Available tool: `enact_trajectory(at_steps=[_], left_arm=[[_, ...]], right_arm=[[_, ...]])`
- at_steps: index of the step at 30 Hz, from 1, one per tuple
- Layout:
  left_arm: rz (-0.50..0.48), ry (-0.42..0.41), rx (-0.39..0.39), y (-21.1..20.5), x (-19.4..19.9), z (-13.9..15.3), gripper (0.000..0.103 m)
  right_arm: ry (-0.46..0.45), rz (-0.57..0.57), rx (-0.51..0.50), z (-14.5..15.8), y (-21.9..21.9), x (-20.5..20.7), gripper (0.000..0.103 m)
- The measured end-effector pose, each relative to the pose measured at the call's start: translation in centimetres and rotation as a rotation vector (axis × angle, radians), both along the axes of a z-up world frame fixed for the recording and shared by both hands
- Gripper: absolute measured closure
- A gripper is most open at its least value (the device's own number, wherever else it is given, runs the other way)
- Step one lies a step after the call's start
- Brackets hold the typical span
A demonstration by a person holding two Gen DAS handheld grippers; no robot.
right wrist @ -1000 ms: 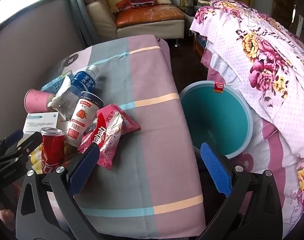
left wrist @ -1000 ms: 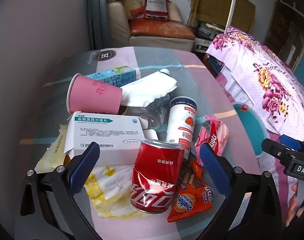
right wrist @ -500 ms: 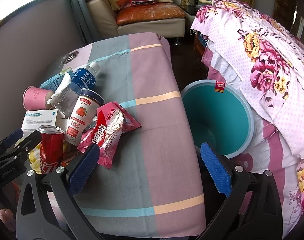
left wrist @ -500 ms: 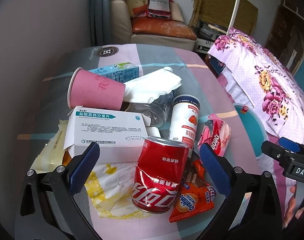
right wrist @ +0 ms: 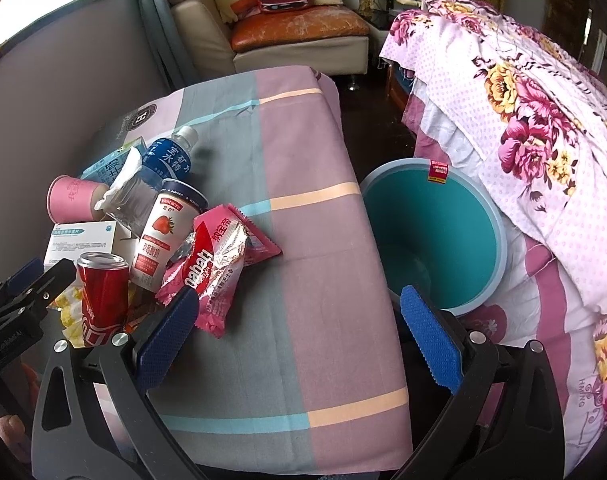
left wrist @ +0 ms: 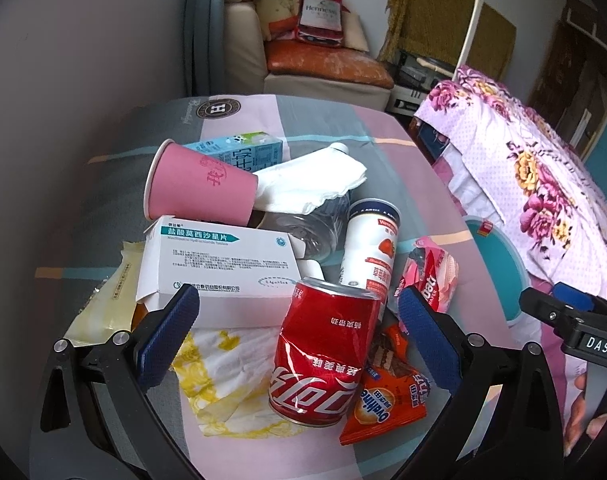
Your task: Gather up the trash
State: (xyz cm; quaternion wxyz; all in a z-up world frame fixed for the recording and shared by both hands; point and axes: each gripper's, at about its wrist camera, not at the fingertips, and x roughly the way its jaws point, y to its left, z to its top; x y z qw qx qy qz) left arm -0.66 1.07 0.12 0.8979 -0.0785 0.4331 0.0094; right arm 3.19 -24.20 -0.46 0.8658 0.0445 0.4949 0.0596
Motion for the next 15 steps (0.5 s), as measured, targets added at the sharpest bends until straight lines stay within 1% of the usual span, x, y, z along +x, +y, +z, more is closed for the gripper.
enact_trajectory(at_steps=[15], left_arm=[[-0.005,0.023,0.007,-0.39,-0.22,-0.51,0.003]], right_arm=[[0.016,0.008,0.016,-0.23,-0.14,0.31,0.006]])
